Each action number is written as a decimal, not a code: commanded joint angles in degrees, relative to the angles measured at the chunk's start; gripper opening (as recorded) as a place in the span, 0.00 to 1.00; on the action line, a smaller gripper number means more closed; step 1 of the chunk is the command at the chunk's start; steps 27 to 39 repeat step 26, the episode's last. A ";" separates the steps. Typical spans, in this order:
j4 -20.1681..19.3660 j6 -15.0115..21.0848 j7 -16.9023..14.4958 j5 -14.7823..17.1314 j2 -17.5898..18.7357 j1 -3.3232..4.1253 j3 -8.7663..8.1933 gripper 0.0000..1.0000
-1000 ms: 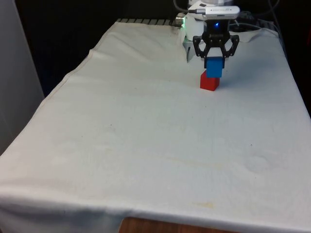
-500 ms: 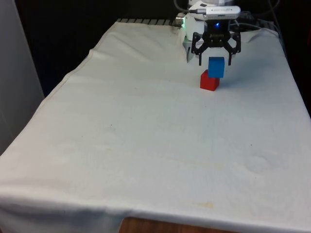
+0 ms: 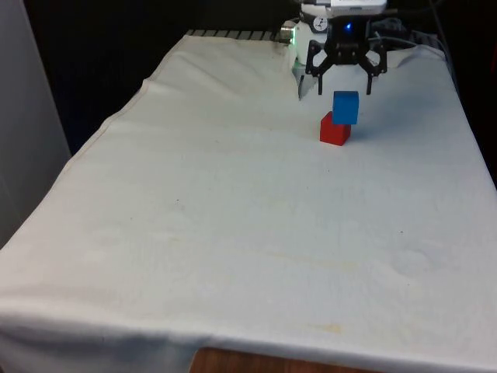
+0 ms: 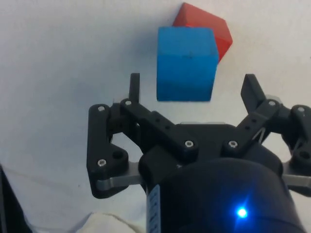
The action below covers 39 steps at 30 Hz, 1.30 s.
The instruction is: Stack the two cubes.
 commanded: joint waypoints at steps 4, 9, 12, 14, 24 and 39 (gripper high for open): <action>0.17 -2.41 0.80 -0.06 -2.06 0.00 0.06 1.00; 0.23 -3.72 0.86 0.06 -3.90 0.00 0.00 1.00; 0.74 -6.25 1.66 0.11 -5.84 0.06 0.11 1.00; 0.92 -6.99 1.83 0.17 -6.53 0.06 0.11 1.00; 1.83 -10.54 2.75 0.00 -9.63 0.00 0.11 1.00; 1.95 -10.94 2.92 -0.06 -10.03 -0.06 0.11 1.00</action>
